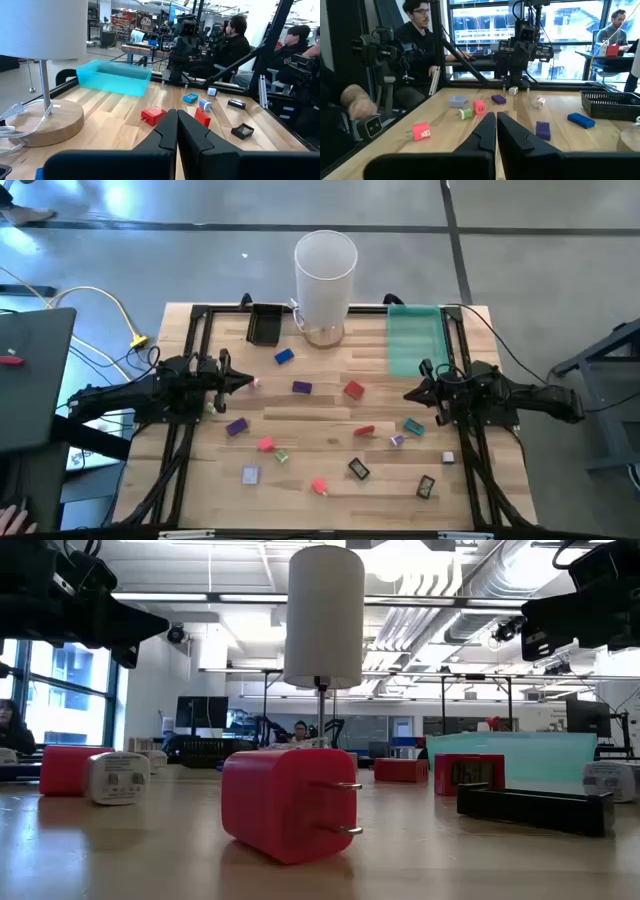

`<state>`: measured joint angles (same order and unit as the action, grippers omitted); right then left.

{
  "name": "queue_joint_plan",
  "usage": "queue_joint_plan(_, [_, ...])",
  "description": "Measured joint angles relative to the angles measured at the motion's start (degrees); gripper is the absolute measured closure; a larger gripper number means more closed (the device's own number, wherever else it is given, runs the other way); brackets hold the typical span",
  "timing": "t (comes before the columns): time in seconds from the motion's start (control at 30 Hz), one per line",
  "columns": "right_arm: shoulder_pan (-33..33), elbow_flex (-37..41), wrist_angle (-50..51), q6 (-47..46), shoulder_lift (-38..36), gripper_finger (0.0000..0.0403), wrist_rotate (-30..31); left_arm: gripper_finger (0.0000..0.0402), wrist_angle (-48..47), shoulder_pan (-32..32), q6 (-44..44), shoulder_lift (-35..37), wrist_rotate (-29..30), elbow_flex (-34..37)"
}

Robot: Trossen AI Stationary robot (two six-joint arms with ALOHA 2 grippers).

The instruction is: Pick & Place Office items

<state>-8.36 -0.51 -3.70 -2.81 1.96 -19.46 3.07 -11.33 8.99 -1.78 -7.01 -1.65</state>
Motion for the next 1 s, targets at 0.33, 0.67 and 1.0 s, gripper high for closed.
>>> queue_joint_plan(0.33, [0.0, 0.01, 0.0, 0.0, 0.0, 0.04, -0.02, 0.0401, 0.0, 0.0, 0.0, 0.01, -0.01, -0.01])
queue_joint_plan(0.67, [-0.01, 0.02, 0.0, 0.01, 0.0, 0.04, 0.0, 0.0401, 0.01, 0.01, 0.0, 0.0, -0.02, -0.01])
queue_joint_plan(1.0, [-0.01, 0.02, -0.42, 2.71, 0.0, 0.04, 0.86, 0.0401, 0.01, 0.0, 0.0, 0.0, 0.0, 0.0])
